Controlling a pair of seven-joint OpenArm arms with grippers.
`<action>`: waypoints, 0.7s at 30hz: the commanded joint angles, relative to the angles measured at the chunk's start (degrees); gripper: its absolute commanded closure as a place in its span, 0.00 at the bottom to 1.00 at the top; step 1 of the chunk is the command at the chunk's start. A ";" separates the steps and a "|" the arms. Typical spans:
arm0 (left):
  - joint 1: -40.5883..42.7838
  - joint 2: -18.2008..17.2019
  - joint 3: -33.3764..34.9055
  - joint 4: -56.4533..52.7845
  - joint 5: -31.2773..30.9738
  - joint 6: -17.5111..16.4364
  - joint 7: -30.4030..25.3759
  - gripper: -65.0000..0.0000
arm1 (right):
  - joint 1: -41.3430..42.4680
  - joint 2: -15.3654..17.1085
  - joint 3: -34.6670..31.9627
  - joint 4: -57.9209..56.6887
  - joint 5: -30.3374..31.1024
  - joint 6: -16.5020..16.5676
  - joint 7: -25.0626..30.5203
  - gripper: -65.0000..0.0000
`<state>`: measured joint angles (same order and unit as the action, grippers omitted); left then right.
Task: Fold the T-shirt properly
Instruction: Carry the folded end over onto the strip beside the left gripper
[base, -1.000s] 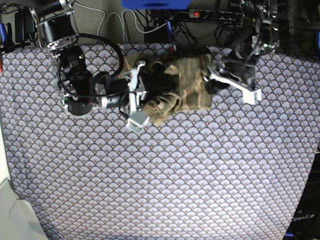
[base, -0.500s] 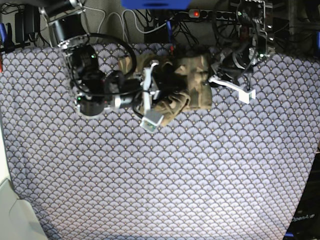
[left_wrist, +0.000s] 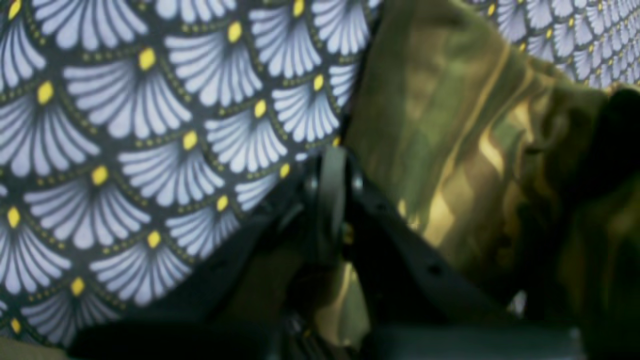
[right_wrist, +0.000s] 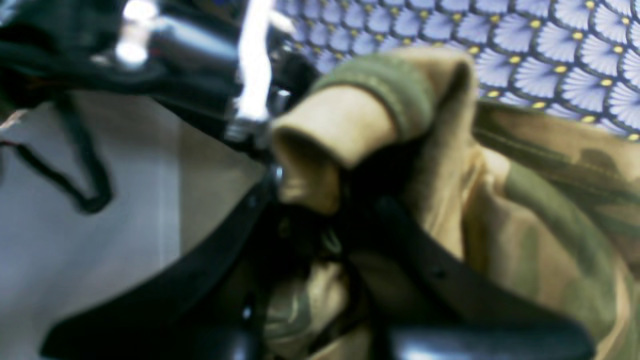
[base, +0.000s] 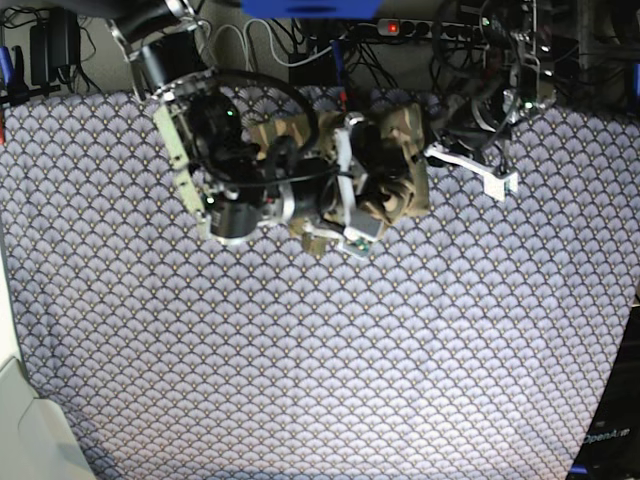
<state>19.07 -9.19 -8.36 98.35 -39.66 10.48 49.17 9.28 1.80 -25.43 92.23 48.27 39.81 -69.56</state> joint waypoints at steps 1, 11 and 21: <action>0.05 -0.44 -0.12 1.22 -0.38 -0.33 -0.51 1.00 | 0.79 -0.88 0.07 0.92 1.27 0.19 1.74 1.00; 0.67 -2.63 -2.50 1.22 -0.38 -0.33 -0.42 1.00 | 1.05 -1.85 -6.17 0.92 -5.33 0.19 2.18 1.00; 2.34 -4.74 -2.58 1.22 -0.38 -0.33 -0.42 1.00 | 1.05 -5.28 -8.81 0.92 -13.68 0.19 2.18 1.00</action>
<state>21.17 -13.50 -10.83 98.41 -39.77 10.46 48.99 9.32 -2.48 -34.24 92.23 33.58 39.81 -68.95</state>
